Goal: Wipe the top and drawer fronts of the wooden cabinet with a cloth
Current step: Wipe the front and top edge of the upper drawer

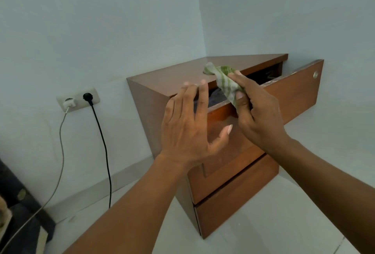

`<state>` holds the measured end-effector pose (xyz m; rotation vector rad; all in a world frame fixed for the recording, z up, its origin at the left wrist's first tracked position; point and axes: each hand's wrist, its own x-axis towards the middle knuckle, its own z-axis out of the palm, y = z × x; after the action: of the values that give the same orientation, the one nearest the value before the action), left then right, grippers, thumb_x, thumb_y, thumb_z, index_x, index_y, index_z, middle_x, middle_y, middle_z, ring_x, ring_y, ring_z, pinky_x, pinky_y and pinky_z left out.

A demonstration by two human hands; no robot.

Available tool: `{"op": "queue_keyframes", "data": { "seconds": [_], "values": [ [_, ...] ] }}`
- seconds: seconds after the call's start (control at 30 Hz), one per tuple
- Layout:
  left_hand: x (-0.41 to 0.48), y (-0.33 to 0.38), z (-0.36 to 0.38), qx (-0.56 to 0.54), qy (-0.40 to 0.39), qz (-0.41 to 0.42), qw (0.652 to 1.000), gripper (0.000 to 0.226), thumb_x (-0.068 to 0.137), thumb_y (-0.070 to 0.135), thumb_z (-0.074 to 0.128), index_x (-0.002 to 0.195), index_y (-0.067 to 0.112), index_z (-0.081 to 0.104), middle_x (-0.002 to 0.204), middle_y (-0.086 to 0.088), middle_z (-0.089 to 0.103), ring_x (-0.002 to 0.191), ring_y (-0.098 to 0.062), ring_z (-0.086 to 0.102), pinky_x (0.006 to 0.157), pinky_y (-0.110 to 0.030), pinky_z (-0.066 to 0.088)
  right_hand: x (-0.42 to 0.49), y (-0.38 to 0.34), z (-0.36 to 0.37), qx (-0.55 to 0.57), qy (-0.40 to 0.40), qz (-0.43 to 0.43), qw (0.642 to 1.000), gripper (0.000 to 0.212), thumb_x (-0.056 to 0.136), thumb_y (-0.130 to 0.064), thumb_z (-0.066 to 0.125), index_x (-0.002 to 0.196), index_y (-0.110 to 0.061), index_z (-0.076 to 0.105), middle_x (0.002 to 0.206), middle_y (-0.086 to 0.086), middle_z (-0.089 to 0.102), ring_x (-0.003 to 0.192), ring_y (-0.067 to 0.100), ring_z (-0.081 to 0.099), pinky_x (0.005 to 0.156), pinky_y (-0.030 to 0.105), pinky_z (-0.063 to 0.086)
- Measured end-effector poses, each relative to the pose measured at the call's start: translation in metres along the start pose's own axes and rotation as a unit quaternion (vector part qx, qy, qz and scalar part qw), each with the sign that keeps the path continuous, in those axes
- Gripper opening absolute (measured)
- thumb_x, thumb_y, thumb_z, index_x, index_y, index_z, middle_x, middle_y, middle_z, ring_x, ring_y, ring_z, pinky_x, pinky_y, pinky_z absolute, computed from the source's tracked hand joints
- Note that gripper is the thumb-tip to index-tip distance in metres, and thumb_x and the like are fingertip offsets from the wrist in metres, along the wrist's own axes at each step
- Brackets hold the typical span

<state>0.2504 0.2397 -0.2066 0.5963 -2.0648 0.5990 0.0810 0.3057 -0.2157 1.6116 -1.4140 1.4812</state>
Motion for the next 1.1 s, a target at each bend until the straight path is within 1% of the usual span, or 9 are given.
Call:
{"op": "queue_keyframes", "data": {
  "seconds": [0.1,0.13,0.23,0.33,0.57,0.73,0.9,1.0,1.1],
  "values": [
    [0.001,-0.007,-0.003,-0.013,0.0,0.02,1.0,0.094,0.088,0.062,0.052,0.151,-0.006,0.034,0.155,-0.024,0.038,0.148,-0.036,0.03,0.117,-0.052,0.029,0.001,-0.008,-0.001,0.025,-0.059,-0.017,0.998,0.037,0.105,-0.013,0.047,0.141,-0.01,0.053,0.134,0.008,0.063,0.112,0.017,0.063,0.09,0.025,0.054],
    [0.001,-0.008,-0.003,-0.019,-0.003,0.024,1.0,0.094,0.089,0.061,0.051,0.151,-0.007,0.033,0.157,-0.025,0.035,0.15,-0.036,0.027,0.119,-0.052,0.026,0.001,-0.009,-0.002,0.025,-0.083,-0.018,0.996,0.037,0.105,-0.015,0.046,0.14,-0.011,0.054,0.136,0.007,0.062,0.118,0.017,0.062,0.096,0.034,0.054],
    [0.001,-0.011,-0.003,-0.035,-0.01,0.04,0.999,0.094,0.091,0.061,0.048,0.151,-0.009,0.03,0.16,-0.025,0.027,0.152,-0.034,0.021,0.121,-0.052,0.023,-0.002,-0.01,-0.005,0.021,-0.152,-0.043,0.987,0.037,0.104,-0.019,0.042,0.137,-0.015,0.059,0.144,0.0,0.058,0.143,0.011,0.043,0.119,0.047,0.033],
    [0.002,-0.01,-0.001,-0.069,-0.016,0.064,0.995,0.095,0.091,0.061,0.048,0.152,-0.009,0.027,0.162,-0.023,0.024,0.153,-0.032,0.018,0.122,-0.05,0.021,-0.004,-0.008,-0.009,0.016,-0.184,-0.052,0.981,0.041,0.105,-0.022,0.039,0.142,-0.023,0.056,0.149,-0.005,0.052,0.147,0.006,0.034,0.123,0.048,0.024],
    [0.01,-0.016,-0.003,-0.093,-0.068,0.111,0.987,0.093,0.094,0.064,0.041,0.154,-0.005,0.025,0.163,-0.019,0.024,0.154,-0.026,0.017,0.123,-0.046,0.021,-0.001,0.019,-0.009,-0.004,-0.149,-0.055,0.987,0.043,0.106,-0.031,0.033,0.138,-0.021,0.06,0.14,-0.005,0.06,0.138,0.006,0.046,0.121,0.044,0.028],
    [0.021,-0.023,-0.014,-0.067,-0.175,0.156,0.97,0.09,0.095,0.072,0.027,0.159,0.008,0.022,0.166,-0.008,0.021,0.154,-0.016,0.013,0.125,-0.039,0.017,-0.002,0.05,-0.006,-0.028,-0.071,-0.037,0.996,0.038,0.103,-0.027,0.039,0.128,-0.016,0.065,0.128,0.0,0.067,0.125,0.013,0.057,0.117,0.044,0.034],
    [0.043,-0.017,-0.027,-0.025,-0.321,0.172,0.931,0.096,0.085,0.081,0.008,0.161,0.024,-0.003,0.168,0.006,-0.001,0.152,-0.005,-0.005,0.121,-0.024,-0.006,-0.001,0.078,-0.005,-0.055,-0.02,-0.003,0.998,0.036,0.102,-0.025,0.04,0.123,-0.012,0.067,0.122,0.004,0.069,0.12,0.016,0.059,0.117,0.044,0.036],
    [0.058,-0.002,-0.026,-0.024,-0.357,0.17,0.918,0.094,0.086,0.082,0.01,0.16,0.027,-0.008,0.168,0.009,-0.004,0.144,0.004,-0.011,0.107,-0.013,-0.019,0.001,0.093,-0.01,-0.066,-0.006,0.009,0.998,0.033,0.102,-0.022,0.043,0.123,-0.012,0.067,0.122,0.004,0.069,0.119,0.016,0.059,0.112,0.047,0.041],
    [0.07,0.008,-0.022,-0.037,-0.394,0.161,0.904,0.091,0.088,0.078,0.018,0.161,0.029,-0.007,0.168,0.011,-0.004,0.15,-0.001,-0.006,0.109,-0.018,-0.014,0.005,0.112,-0.019,-0.078,0.005,0.018,0.997,0.031,0.103,-0.02,0.044,0.122,-0.012,0.067,0.121,0.003,0.069,0.118,0.016,0.059,0.115,0.036,0.037]
  ]
}}
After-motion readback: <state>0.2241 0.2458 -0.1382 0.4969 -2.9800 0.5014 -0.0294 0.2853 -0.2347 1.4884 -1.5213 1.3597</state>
